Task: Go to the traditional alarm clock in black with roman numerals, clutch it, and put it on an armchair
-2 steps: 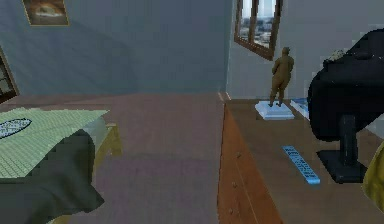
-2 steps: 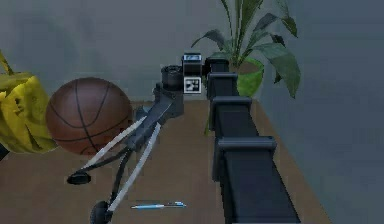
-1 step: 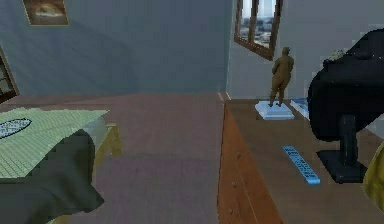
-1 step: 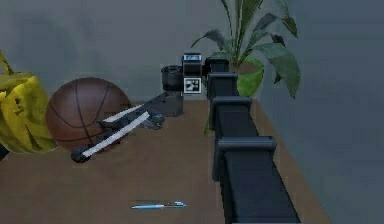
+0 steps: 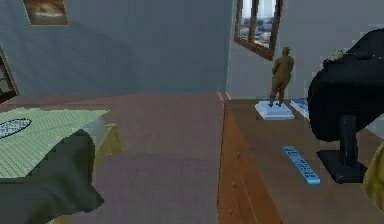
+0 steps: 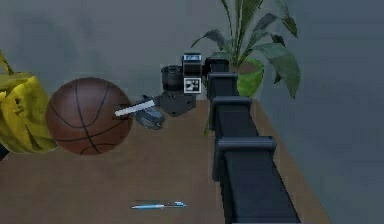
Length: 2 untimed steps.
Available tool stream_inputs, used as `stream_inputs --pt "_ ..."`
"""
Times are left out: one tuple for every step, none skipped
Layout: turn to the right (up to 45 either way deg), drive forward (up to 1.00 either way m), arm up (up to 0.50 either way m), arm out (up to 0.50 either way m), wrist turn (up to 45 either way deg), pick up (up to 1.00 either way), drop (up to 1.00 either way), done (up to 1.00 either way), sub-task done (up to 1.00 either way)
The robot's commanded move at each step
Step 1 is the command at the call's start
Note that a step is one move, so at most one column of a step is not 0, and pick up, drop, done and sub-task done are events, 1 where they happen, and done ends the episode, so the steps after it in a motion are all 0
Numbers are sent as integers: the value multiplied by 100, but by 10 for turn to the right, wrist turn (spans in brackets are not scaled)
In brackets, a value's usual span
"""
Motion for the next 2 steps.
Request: stream_inputs --pt "0 0 0 0 270 0 0 0 0" --pt "0 0 -8 0 0 0 0 0 0"
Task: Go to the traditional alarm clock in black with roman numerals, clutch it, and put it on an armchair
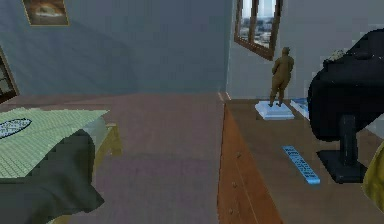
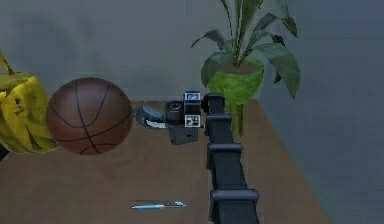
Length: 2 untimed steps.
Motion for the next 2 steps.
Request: stream_inputs --pt "0 0 0 0 0 100 0 0 0" --pt "0 0 8 0 0 0 0 0 0"
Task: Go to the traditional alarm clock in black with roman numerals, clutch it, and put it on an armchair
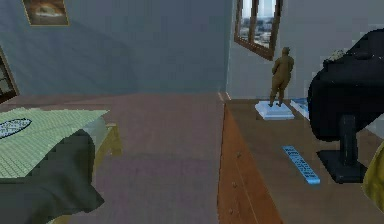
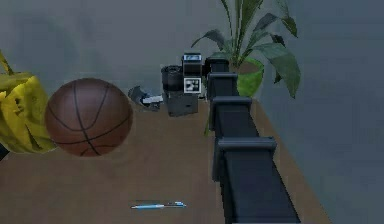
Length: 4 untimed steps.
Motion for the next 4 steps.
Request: stream_inputs --pt "0 0 0 0 -450 0 0 0 0" --pt "0 0 0 0 -450 0 0 0 0" --pt "0 0 0 0 -210 0 0 0 0" --pt "0 0 0 -24 0 0 0 0 0"
